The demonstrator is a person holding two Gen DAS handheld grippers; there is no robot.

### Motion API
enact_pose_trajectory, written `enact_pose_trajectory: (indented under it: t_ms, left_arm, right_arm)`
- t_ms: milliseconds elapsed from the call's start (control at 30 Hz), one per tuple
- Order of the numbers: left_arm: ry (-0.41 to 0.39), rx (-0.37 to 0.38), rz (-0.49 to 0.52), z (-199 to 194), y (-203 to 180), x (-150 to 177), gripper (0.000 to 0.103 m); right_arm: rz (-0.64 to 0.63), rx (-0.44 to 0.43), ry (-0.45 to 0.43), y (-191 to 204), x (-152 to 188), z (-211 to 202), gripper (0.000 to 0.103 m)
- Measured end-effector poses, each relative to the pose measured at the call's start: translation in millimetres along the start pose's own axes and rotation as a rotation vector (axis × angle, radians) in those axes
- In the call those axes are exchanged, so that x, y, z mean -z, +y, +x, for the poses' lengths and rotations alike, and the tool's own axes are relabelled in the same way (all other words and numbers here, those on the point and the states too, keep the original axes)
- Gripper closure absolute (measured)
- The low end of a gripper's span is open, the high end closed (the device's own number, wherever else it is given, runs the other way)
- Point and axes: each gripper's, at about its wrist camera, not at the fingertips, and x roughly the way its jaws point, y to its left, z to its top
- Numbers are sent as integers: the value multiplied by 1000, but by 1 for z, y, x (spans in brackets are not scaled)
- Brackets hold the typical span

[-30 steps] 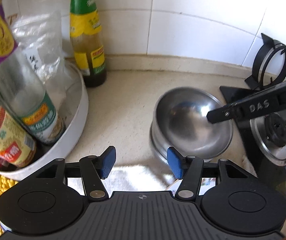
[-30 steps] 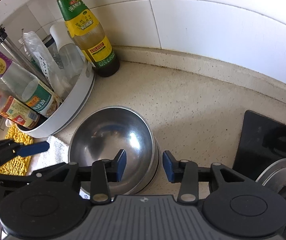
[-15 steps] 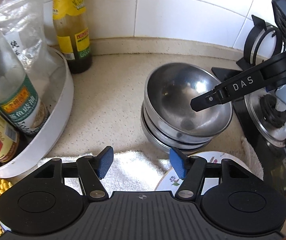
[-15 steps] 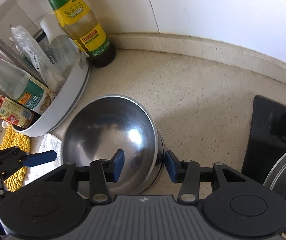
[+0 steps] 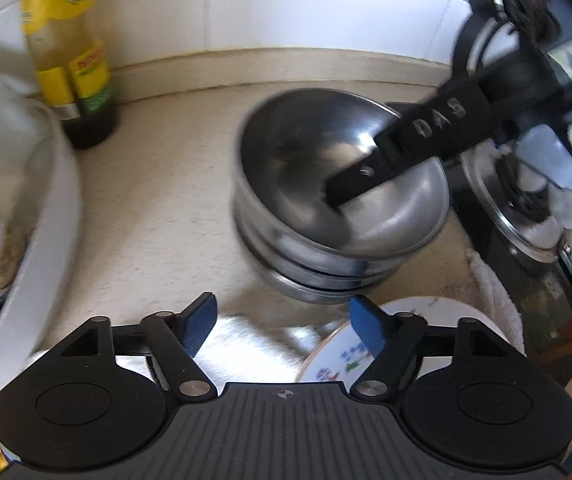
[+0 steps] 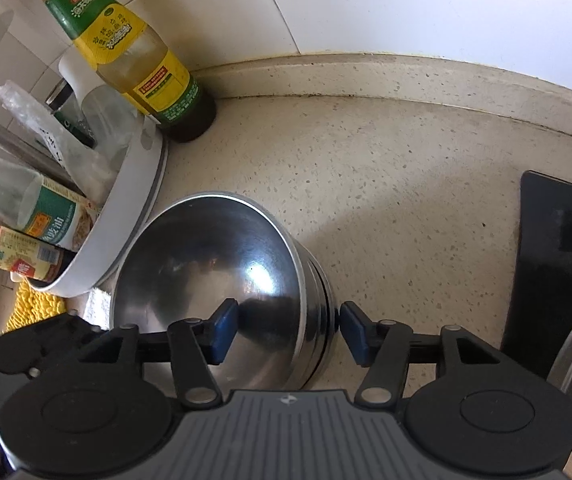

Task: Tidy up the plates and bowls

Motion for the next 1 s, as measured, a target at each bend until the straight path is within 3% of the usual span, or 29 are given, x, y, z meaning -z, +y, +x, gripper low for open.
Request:
enact_pose_trajectory:
  t_ms: [133, 233, 500, 667, 1000]
  left_arm:
    - [3, 43, 41, 11, -10, -10, 20]
    - [0, -10, 94, 23, -23, -18, 17]
    - [-24, -23, 118, 47, -34, -48, 14]
    - [-38, -55, 178, 54, -42, -43, 10]
    - [-27, -99, 197, 74, -60, -35, 9]
  right_arm:
    - [4, -13, 7, -4, -6, 3, 34]
    - [5, 0, -16, -10, -11, 2, 34]
    - [52, 28, -44, -33, -32, -1, 34]
    - [14, -6, -24, -37, -38, 5, 28]
    - [-11, -96, -25, -46, -47, 13, 28]
